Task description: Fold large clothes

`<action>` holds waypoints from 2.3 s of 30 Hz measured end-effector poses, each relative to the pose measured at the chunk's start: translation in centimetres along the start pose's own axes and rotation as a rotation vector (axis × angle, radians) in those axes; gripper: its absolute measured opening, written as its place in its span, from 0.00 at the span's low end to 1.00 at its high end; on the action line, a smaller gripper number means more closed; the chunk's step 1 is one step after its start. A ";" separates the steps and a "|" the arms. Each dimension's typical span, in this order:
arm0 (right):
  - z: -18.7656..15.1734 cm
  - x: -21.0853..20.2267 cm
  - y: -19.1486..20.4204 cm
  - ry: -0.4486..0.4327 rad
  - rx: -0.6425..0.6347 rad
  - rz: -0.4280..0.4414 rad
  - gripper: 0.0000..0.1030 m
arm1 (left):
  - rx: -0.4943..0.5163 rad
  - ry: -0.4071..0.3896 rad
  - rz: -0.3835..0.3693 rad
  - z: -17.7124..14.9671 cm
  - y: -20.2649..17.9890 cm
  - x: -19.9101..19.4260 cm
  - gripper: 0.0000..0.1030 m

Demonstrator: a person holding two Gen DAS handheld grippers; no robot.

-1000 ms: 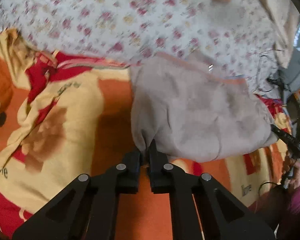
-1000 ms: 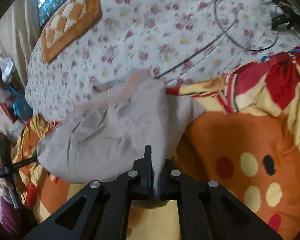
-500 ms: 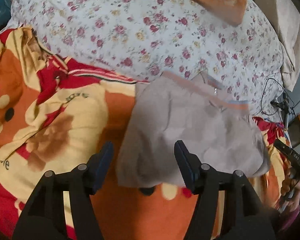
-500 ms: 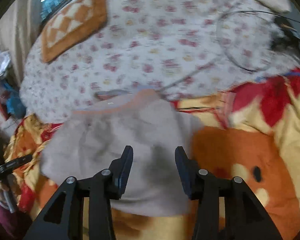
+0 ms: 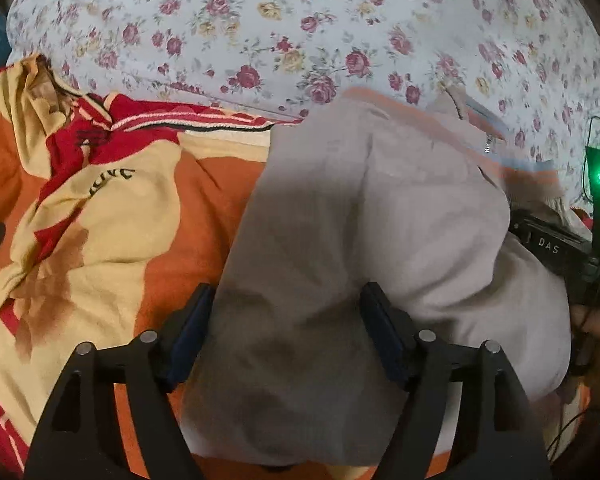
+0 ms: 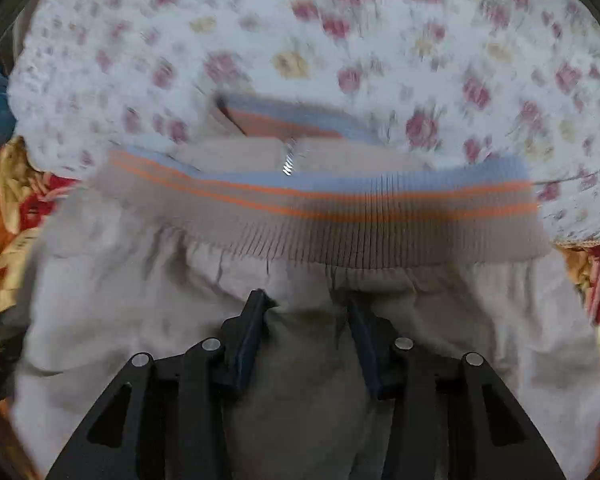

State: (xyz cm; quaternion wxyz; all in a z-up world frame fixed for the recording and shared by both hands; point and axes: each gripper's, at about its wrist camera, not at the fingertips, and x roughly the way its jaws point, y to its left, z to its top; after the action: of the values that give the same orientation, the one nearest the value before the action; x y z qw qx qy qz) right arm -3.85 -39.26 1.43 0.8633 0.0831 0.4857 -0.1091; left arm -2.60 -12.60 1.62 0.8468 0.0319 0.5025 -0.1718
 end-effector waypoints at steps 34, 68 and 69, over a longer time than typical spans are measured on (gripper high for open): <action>-2.1 -8.2 0.0 -0.020 0.001 0.078 0.64 | 0.004 0.003 0.024 0.0 -0.3 -0.9 0.73; -6.3 -9.3 2.9 0.063 -0.050 0.185 0.66 | 0.021 -0.009 0.041 -0.4 -0.6 -1.3 0.74; -5.8 -9.9 2.5 0.034 -0.039 0.175 0.66 | 0.020 -0.009 0.042 -0.5 -0.6 -1.3 0.74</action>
State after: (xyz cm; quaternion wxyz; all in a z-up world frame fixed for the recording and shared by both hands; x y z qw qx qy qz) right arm -12.94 -34.34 7.05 0.8626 0.1103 0.4932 -0.0221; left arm -3.76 -12.72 2.62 0.8521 0.0500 0.4960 -0.1593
